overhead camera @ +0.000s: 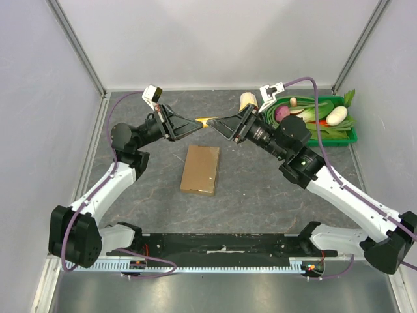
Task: Unpack the express box
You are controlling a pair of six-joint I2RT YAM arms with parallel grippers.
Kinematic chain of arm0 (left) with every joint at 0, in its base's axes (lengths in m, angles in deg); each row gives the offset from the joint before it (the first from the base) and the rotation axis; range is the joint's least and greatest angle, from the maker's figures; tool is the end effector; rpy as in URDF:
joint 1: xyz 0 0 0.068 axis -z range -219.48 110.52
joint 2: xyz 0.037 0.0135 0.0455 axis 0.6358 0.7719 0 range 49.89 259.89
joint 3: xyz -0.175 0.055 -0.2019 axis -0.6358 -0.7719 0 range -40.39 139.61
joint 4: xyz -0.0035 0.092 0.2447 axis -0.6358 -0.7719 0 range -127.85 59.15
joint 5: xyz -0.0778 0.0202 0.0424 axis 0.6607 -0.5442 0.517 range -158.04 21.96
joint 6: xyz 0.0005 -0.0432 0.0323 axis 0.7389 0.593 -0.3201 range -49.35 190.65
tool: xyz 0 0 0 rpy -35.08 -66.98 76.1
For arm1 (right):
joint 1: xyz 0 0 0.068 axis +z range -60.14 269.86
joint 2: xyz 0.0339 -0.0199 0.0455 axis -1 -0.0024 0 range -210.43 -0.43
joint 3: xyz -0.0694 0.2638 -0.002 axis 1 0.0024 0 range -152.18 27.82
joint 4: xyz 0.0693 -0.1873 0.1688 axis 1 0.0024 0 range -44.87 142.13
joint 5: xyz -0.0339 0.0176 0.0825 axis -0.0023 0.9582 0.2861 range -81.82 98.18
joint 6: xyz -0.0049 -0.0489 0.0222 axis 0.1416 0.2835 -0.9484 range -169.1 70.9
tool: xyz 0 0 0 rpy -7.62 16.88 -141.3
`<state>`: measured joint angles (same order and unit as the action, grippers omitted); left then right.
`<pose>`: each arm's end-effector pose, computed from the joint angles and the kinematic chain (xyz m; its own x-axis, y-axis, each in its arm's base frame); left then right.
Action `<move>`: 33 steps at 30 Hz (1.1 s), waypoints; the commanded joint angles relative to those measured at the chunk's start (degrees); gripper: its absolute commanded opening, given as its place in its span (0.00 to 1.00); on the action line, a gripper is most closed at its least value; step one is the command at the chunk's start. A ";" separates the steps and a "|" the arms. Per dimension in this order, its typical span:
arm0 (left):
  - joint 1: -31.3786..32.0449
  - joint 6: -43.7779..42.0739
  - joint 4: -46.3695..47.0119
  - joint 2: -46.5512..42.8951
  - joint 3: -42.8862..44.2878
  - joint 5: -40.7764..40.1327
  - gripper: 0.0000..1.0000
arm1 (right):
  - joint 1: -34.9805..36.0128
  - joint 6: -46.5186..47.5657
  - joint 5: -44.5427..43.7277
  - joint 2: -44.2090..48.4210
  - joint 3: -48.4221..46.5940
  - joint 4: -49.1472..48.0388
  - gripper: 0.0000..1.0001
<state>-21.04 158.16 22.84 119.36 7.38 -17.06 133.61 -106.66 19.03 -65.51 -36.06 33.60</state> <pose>0.2369 -0.1081 0.3768 -0.8016 -0.3958 -0.4481 0.5380 -0.1506 -0.8294 0.1847 0.1862 0.4273 -0.6165 0.5571 -0.5563 -0.5453 0.2074 0.8121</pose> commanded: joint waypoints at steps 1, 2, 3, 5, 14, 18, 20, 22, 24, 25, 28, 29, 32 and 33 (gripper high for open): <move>-0.07 -2.43 0.45 -1.36 -0.66 -0.62 0.02 | 0.20 0.61 0.39 -0.84 -2.83 -1.57 0.48; -0.07 -2.43 0.54 -1.36 -0.57 -0.62 0.02 | 0.20 0.61 0.57 -1.01 -3.01 -1.65 0.47; -0.07 -2.51 0.54 -1.27 -0.48 -0.79 0.02 | 0.29 0.43 0.75 -1.10 -3.09 -1.74 0.46; -0.07 -2.86 0.45 -1.18 -0.13 -0.80 0.02 | 0.20 0.43 0.93 -1.28 -2.83 -1.74 0.42; -0.07 -3.30 -0.43 -1.44 -1.19 -0.27 0.02 | 0.20 0.52 0.05 -1.37 -3.27 0.72 0.14; -0.16 -4.53 -2.36 -1.36 -0.57 0.61 0.14 | 0.29 1.40 -1.70 -0.76 -2.92 2.81 0.00; -0.59 -5.76 -4.47 -1.36 0.04 0.96 0.42 | 0.29 2.18 -3.64 -0.23 -2.83 5.01 0.00; -1.12 -7.08 -8.57 -1.27 0.74 1.84 0.66 | 0.20 3.76 -7.24 0.74 -3.18 8.79 0.00; -1.82 -10.06 -13.24 -1.27 1.27 2.80 0.73 | -0.06 6.13 -10.40 1.62 -3.45 13.95 0.00; -2.78 -11.38 -15.78 -1.18 1.36 3.07 0.77 | -0.07 7.19 -14.41 1.88 -3.80 15.73 0.00; -6.29 -17.18 -26.06 -0.40 0.14 3.95 0.79 | -0.15 10.36 -23.29 2.94 -3.89 23.20 0.00; -7.35 -20.67 -33.05 -0.13 -0.13 3.69 0.80 | -0.24 11.06 -24.99 3.20 -3.63 24.61 0.00; -10.96 -30.24 -49.56 2.15 -1.19 0.54 0.81 | -0.07 12.99 -29.21 3.82 -2.05 27.96 0.00; -11.31 -32.81 -52.69 3.12 -1.10 -1.83 0.81 | 0.02 13.35 -29.66 3.73 -1.61 28.49 0.00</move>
<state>-29.57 141.06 -6.71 119.65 6.57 -15.40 133.56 -97.46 -1.53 -63.30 -37.17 56.00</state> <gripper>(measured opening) 0.803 0.143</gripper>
